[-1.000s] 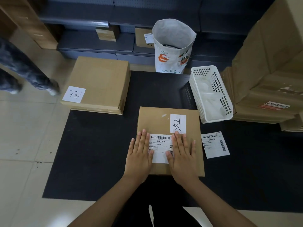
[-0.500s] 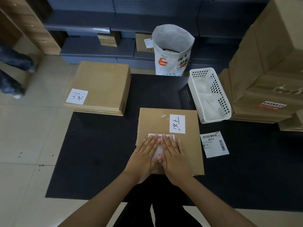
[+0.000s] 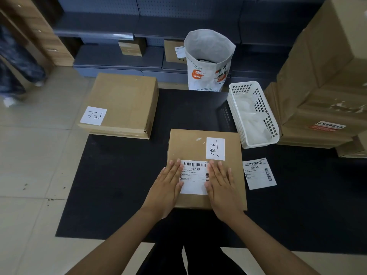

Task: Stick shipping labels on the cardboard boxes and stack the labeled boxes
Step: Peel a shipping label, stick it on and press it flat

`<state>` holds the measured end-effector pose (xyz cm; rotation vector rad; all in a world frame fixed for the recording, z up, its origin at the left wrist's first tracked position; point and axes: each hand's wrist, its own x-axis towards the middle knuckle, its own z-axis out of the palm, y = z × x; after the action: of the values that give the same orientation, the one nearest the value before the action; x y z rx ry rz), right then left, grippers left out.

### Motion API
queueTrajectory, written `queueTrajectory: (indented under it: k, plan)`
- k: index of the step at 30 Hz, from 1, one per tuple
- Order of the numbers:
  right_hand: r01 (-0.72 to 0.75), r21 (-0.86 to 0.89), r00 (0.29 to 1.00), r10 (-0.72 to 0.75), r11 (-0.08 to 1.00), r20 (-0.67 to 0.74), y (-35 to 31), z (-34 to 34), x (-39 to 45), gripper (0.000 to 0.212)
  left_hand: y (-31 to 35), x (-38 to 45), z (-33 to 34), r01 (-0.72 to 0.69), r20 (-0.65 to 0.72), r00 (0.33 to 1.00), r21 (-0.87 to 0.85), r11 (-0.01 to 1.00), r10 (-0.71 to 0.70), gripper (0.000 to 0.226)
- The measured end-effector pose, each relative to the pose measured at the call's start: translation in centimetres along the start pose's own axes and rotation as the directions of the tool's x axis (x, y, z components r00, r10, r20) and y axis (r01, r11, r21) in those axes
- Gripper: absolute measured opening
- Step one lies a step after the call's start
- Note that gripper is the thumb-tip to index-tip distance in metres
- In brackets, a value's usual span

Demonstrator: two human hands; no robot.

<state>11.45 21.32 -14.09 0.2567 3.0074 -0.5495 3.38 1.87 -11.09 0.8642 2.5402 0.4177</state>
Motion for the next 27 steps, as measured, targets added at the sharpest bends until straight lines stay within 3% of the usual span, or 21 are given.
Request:
queueTrajectory:
  k: [3, 6, 8, 15, 27]
  plan:
    - [-0.027, 0.072, 0.999, 0.030, 0.997, -0.042, -0.2, -0.5, -0.1, 0.060, 0.8, -0.7, -0.4, -0.045, -0.019, 0.999, -0.027, 0.999, 0.044, 0.063]
    - [0.148, 0.024, 0.989, -0.147, 0.989, -0.013, -1.7, -0.5, -1.0, 0.057, 1.6, -1.6, 0.5, -0.185, -0.048, 0.981, 0.031, 0.982, 0.187, 0.066]
    - [0.191, -0.009, 0.981, -0.191, 0.982, 0.032, -2.6, 0.1, -1.8, 0.056, 1.8, -2.0, 1.6, -0.228, -0.054, 0.972, 0.034, 0.973, 0.230, 0.067]
    - [0.165, -0.111, 0.984, -0.155, 0.980, 0.090, -1.8, 0.8, -2.4, 0.055, 0.5, -2.1, 2.8, -0.218, -0.019, 0.974, 0.169, 0.961, 0.225, 0.064]
    - [0.052, -0.038, 0.998, -0.050, 0.998, 0.036, 0.4, 0.5, -3.4, 0.064, -2.0, -3.0, 2.2, -0.157, -0.046, 0.983, 0.271, 0.950, 0.176, 0.057]
